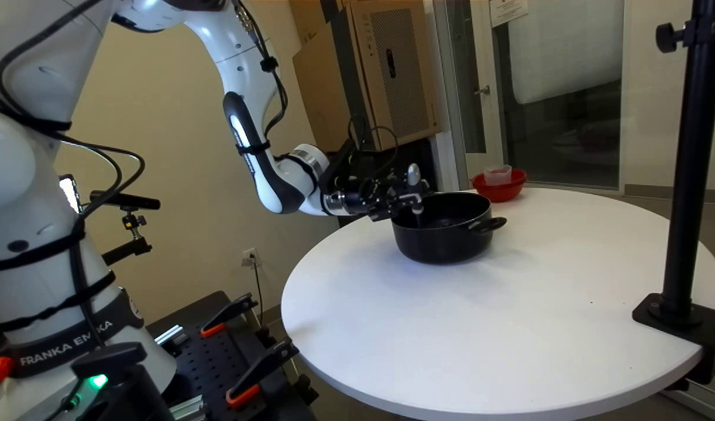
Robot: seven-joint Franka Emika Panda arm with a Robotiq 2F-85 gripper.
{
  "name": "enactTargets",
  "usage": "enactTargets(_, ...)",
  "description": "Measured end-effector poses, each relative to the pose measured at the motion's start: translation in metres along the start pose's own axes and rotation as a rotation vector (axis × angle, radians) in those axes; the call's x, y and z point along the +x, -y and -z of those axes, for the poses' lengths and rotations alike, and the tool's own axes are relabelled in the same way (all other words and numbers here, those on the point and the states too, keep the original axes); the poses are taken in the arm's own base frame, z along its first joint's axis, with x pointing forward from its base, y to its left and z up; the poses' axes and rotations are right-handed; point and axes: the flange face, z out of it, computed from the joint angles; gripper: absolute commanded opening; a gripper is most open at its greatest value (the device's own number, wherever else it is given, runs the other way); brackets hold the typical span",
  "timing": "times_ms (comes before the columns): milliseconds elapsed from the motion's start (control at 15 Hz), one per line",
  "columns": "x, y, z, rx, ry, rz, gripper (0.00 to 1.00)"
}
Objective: Use the spoon to mix the contents of the pot then put it back on the table
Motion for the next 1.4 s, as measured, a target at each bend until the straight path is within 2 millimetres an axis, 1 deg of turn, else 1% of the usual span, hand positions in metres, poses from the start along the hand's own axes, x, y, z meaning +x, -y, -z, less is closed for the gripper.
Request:
enactTargets(133, 0.004, 0.001, 0.015, -0.024, -0.002, 0.007, 0.08)
enactTargets(333, 0.005, -0.005, 0.026, -0.035, -0.011, -0.004, 0.08)
enactTargets(533, 0.006, -0.014, 0.027, -0.030, -0.013, -0.023, 0.08)
enactTargets(667, 0.011, -0.023, 0.025, -0.004, -0.013, -0.041, 0.08)
enactTargets(800, 0.018, -0.037, 0.020, 0.043, -0.009, -0.060, 0.08)
enactTargets(1000, 0.026, -0.062, 0.004, 0.127, 0.003, -0.085, 0.08)
enactTargets(1200, 0.032, -0.085, -0.020, 0.208, 0.027, -0.115, 0.08)
enactTargets(1400, 0.033, -0.101, -0.045, 0.268, 0.055, -0.143, 0.08)
